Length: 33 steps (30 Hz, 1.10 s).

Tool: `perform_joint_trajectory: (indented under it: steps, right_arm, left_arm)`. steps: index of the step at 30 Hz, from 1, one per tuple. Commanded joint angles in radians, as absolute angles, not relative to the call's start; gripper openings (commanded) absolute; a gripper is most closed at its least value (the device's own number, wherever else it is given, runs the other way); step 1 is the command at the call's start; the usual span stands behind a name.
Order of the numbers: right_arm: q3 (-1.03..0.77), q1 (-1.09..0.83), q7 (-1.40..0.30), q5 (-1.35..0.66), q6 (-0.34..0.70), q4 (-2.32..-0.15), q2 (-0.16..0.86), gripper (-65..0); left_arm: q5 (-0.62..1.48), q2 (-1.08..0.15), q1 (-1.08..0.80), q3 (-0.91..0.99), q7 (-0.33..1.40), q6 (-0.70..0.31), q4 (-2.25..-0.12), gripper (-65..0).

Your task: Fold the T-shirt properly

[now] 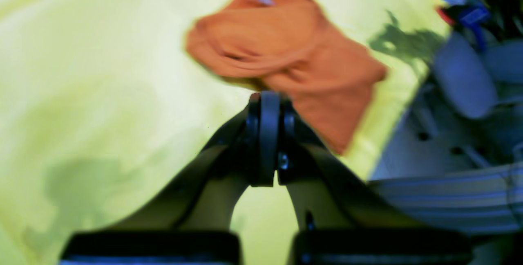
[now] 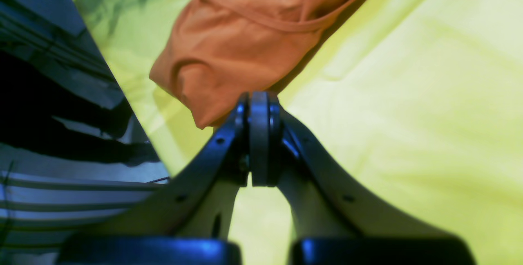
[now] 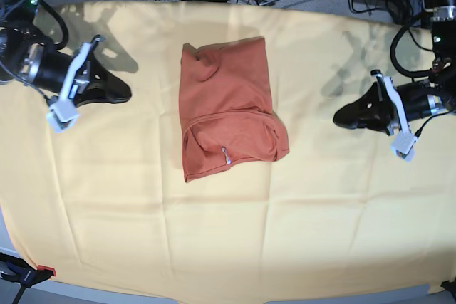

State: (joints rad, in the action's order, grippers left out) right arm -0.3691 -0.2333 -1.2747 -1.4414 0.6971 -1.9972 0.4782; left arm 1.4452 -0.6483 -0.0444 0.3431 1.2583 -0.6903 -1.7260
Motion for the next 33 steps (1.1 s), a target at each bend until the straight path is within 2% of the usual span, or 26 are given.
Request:
perform_joint_trajectory:
  steps: [1,9,17,24,27,33]
  right_arm:
    - [-0.413,-0.235,-1.276,-1.484,0.698,-2.022,0.493,-65.0]
    - [-0.695,-0.458,-1.329,-1.484,0.698,-2.125,0.493,-65.0]
    - [-0.928,-0.717,-1.322,-1.484,0.698,-2.197,0.450,-65.0]
    - [-0.962,-0.905,-1.368,-1.484,0.698,-2.197,0.382,-65.0]
    - [-0.961,-0.981,-1.396,-1.484,0.698,-2.196,0.368,-65.0]
    - [-0.925,-1.137,-1.396,-1.484,0.698,-2.146,0.343,-65.0]
  left_arm:
    - [1.484,-0.665,-0.060,0.374,1.252,-0.698,-1.769,-65.0]
    - [1.484,-0.665,-0.305,0.508,1.278,-0.698,-2.067,-65.0]
    - [1.484,-0.664,-0.569,0.647,1.287,-0.698,-2.230,-65.0]
    - [1.484,-0.601,-0.804,0.691,1.396,-0.685,-2.313,-65.0]
    - [1.484,-0.556,-0.899,0.691,1.396,-0.664,-2.327,-65.0]
    - [1.446,-0.444,-1.107,0.687,1.396,-0.698,-2.292,-65.0]
